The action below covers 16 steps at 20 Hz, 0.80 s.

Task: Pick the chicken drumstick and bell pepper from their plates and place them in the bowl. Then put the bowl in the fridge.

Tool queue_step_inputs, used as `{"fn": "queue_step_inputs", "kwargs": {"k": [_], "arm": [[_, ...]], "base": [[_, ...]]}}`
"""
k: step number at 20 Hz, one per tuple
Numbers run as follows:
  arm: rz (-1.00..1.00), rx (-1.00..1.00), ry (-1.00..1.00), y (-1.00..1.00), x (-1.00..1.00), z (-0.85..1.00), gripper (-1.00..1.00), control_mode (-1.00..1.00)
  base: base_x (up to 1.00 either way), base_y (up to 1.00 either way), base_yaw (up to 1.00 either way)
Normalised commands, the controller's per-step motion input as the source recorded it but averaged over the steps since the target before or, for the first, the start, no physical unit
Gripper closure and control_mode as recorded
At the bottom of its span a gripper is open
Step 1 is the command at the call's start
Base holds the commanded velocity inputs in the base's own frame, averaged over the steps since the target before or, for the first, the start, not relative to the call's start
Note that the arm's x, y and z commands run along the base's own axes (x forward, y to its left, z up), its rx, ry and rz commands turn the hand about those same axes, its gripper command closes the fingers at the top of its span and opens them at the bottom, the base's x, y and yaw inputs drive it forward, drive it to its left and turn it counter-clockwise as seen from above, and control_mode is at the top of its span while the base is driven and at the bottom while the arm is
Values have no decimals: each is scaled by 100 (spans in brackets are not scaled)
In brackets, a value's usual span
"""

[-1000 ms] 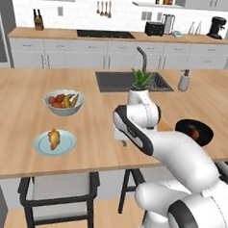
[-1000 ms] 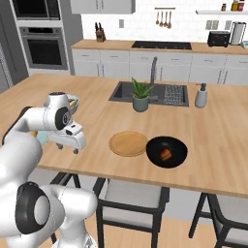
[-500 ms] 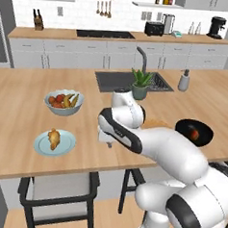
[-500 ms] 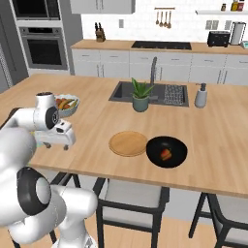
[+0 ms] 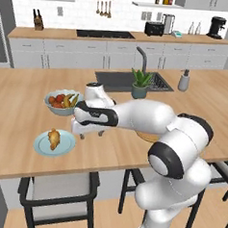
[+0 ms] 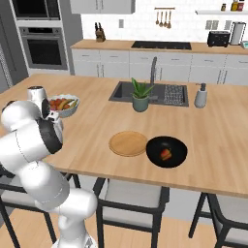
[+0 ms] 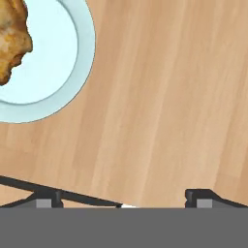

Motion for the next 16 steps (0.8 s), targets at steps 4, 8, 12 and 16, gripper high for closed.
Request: {"fn": "queue_step_inputs", "kwargs": {"k": [4,8,12,16], "arm": [[1,3,0,100,53,-11,-100,-100],[1,5,1,90,40,-10,-100,-100],[1,1,2,89,5,-28,-100,-100],[-6,-1,0,34,0,-22,-100,-100]], "base": [[0,0,0],[0,0,0],[0,0,0],[0,0,0]]}}
